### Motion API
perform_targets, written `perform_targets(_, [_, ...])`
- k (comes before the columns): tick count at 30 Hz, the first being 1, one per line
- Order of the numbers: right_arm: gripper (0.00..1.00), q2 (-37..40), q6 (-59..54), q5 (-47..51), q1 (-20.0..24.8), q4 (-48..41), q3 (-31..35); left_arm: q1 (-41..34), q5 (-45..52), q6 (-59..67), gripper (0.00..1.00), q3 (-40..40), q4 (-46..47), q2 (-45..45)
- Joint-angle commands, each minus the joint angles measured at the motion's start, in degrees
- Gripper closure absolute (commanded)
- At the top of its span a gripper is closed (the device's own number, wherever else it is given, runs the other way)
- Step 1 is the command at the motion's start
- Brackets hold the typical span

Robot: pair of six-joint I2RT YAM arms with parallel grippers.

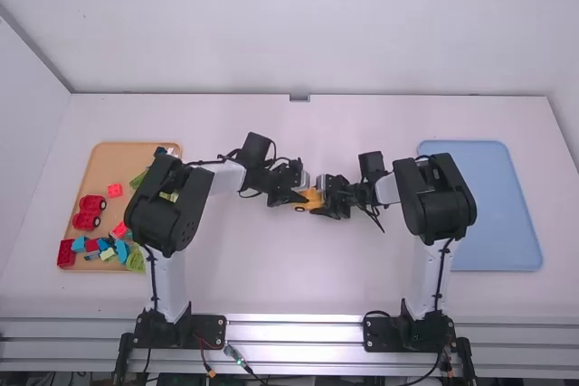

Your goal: Assemble lego blocks to make yellow taxi

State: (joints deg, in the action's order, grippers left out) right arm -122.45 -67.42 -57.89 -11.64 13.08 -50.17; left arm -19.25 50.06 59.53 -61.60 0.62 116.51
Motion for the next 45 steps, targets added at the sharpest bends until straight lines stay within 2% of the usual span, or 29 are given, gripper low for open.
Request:
perform_targets(1, [0.61,-1.01,-0.35,2.27,-0.83,-0.26,0.66,-0.90,-6.91,1.22,0.98,1.09,1.38,2.25])
perform_targets(5, [0.62,-1.01,-0.37,2.25,-0.79,-0.31,0.66,-1.03,-13.66,-1.18,0.98,1.46,2.08,2.25])
perform_targets(12, [0.62,-1.01,-0.37,2.25,-0.85,0.00,0.63,-1.79,-12.98,-1.01,0.98,2.82,2.56,2.64])
perform_targets(20, [0.61,-1.01,-0.37,2.25,-0.85,-0.09,0.63,-6.58,-23.91,-1.44,0.98,4.68,2.56,2.64])
perform_targets(27, [0.62,-1.01,-0.37,2.25,-0.85,-0.31,0.63,-6.40,-31.10,-3.58,0.98,4.55,3.93,2.64])
perform_targets(40, [0.62,-1.01,-0.35,2.25,-0.83,-0.26,0.63,-6.58,-24.87,-1.14,0.98,8.17,-2.21,4.11])
perform_targets(43, [0.62,-1.01,-0.33,2.25,-0.83,-0.31,0.63,-6.58,-23.93,-1.16,0.91,7.43,-1.79,4.11])
perform_targets(45, [0.62,-1.01,-0.33,2.27,-0.83,-0.31,0.63,-6.58,-24.13,-1.20,0.78,6.49,-0.63,4.11])
